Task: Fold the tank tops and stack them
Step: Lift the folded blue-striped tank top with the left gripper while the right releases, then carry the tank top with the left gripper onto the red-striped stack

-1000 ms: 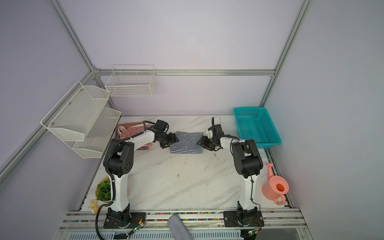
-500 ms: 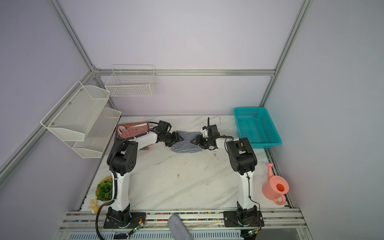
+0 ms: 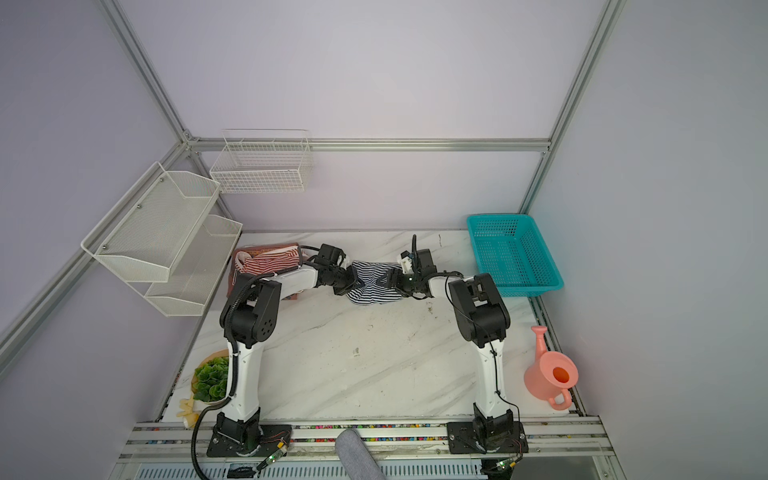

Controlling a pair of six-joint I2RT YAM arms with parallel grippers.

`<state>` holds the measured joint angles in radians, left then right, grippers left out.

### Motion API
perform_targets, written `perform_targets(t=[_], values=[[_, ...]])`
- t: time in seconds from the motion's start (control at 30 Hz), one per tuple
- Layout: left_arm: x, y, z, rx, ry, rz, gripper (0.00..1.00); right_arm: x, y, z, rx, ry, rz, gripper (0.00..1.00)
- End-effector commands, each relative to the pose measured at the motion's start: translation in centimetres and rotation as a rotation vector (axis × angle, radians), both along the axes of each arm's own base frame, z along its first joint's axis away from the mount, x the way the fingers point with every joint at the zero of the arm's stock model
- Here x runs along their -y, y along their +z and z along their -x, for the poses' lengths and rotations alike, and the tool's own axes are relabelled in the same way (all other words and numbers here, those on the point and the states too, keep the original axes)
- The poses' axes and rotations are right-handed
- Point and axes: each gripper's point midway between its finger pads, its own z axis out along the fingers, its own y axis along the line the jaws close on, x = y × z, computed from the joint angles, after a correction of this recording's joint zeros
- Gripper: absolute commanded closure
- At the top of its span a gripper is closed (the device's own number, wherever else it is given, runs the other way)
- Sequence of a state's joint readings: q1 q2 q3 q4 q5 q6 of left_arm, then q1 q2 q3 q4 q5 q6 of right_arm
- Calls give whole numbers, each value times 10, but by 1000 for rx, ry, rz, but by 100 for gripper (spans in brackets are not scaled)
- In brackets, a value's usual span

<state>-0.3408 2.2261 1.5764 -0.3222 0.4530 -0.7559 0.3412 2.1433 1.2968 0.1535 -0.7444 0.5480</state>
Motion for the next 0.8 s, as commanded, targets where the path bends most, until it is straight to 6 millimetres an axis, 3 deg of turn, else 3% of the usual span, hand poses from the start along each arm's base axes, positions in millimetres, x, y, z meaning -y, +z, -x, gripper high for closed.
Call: perform_targets(t=[0.0,0.13,0.33,0.53,0.77], values=[[-19,14,-11,16,-3,-132,100,38,-42,31,-173,-124,181,29],[-38,60,-27,107,-33,-262,100,66,-10,32,-113,-249,256,27],[-65,105,-29,163,-97,-445,100,76,27,41,-43,-283,244,26],[-102,126,-30,196,-84,-587,100,76,41,41,-9,-274,236,26],[-159,161,-23,232,-13,-826,100,72,38,41,-7,-262,217,27]])
